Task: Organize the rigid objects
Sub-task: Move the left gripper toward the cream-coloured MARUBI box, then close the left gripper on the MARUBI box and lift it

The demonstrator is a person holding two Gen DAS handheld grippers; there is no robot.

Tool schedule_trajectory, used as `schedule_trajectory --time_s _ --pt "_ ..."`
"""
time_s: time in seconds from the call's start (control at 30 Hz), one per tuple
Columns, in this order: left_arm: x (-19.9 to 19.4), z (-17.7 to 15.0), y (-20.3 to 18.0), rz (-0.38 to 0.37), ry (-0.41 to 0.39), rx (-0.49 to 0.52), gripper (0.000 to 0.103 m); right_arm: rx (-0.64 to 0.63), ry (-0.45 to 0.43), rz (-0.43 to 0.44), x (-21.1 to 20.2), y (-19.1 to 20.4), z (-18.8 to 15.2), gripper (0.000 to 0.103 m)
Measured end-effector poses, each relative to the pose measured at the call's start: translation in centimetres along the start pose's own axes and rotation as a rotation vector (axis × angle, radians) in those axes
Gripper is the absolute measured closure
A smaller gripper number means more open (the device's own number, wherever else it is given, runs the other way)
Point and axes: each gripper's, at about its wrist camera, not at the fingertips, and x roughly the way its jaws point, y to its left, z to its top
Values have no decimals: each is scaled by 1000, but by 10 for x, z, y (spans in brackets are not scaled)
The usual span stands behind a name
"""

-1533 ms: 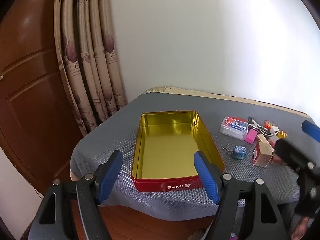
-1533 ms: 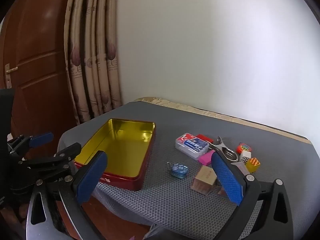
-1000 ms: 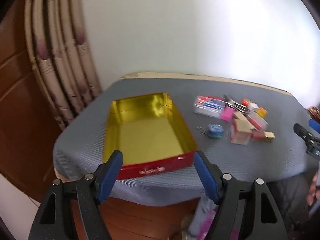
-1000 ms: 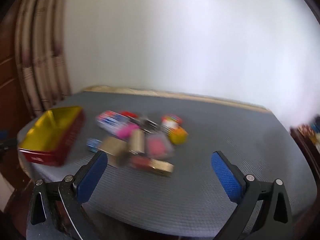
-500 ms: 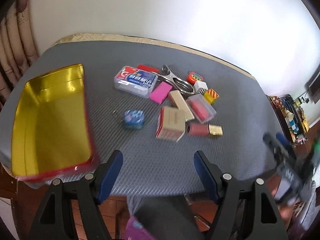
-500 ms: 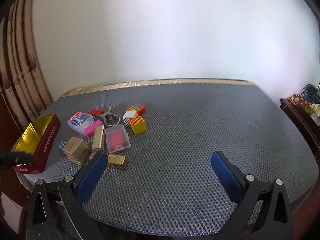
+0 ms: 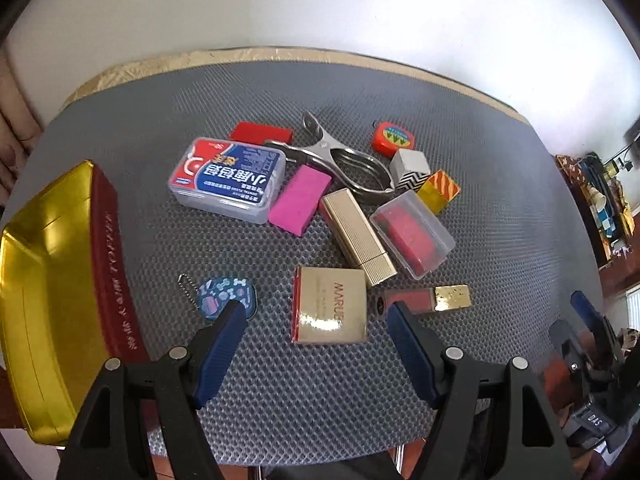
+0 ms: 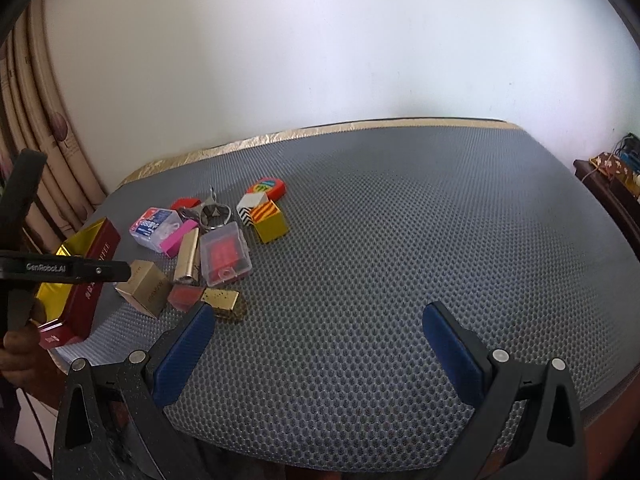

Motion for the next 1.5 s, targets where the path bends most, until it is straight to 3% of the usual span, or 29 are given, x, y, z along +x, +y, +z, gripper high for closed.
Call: schedule_trajectory --time_s 0.23,0.37,0.63,0.73,1.03,1.17,1.2,1.37,1.5 --pt "15 6 -6 83 -8 52 29 11 28 2 12 -4 -4 0" --pt "16 6 -9 16 -18 71 61 27 64 15 22 -7 -6 0" --pt "14 0 -16 42 -59 131 59 26 72 25 24 -6 -9 0" --pt "18 0 -19 -10 -22 128 55 22 78 30 26 -3 -9 0" --pt "28 -1 -25 28 1 173 53 22 93 42 30 -3 -11 0" --pt "42 0 -24 43 46 191 56 29 104 51 32 -4 -13 0" --pt "45 0 -23 52 45 186 60 29 103 51 33 -4 -13 0" --pt "33 -8 -17 52 -29 127 61 20 110 60 35 -3 -13 0" --pt "8 -28 -7 8 -73 38 61 -48 134 130 37 7 -7 0"
